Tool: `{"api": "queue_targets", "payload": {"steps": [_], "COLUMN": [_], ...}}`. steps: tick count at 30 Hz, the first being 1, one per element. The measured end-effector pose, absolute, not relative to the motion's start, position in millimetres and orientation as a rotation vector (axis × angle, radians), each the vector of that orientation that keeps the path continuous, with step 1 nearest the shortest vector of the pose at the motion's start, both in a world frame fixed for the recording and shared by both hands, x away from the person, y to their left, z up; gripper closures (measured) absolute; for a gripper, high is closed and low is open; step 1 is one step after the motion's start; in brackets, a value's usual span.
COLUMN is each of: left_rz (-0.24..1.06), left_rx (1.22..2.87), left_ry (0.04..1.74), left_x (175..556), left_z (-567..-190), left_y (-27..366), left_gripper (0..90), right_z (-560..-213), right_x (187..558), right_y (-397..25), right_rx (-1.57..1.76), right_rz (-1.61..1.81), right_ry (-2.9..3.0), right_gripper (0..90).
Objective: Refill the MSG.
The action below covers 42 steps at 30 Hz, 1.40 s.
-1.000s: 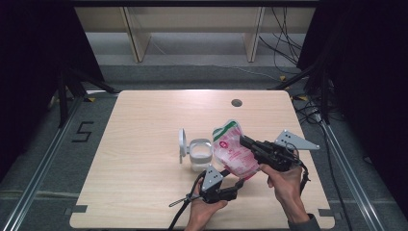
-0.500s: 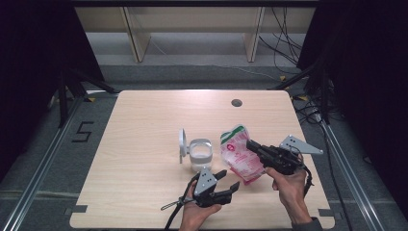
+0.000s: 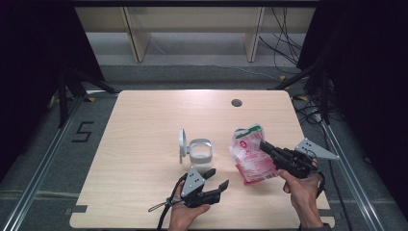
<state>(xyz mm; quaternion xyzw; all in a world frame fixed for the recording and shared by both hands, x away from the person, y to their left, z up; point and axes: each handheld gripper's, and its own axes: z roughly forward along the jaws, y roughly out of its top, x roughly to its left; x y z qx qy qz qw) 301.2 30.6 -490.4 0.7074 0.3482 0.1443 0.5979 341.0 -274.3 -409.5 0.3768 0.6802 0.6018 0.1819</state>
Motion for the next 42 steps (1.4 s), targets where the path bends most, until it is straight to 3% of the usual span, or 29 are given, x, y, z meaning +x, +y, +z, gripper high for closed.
{"api": "queue_targets", "payload": {"steps": [42], "left_rz": [0.388], "left_rx": [1.617], "left_ry": [0.835], "left_x": [302.5], "left_z": [-491.8], "left_y": [58.0], "left_gripper": [39.6], "right_z": [-435.7], "right_x": [355.7], "right_y": [-319.9], "right_rx": [1.176], "right_rz": [1.497], "right_ry": [1.876], "right_gripper": [90.0]}}
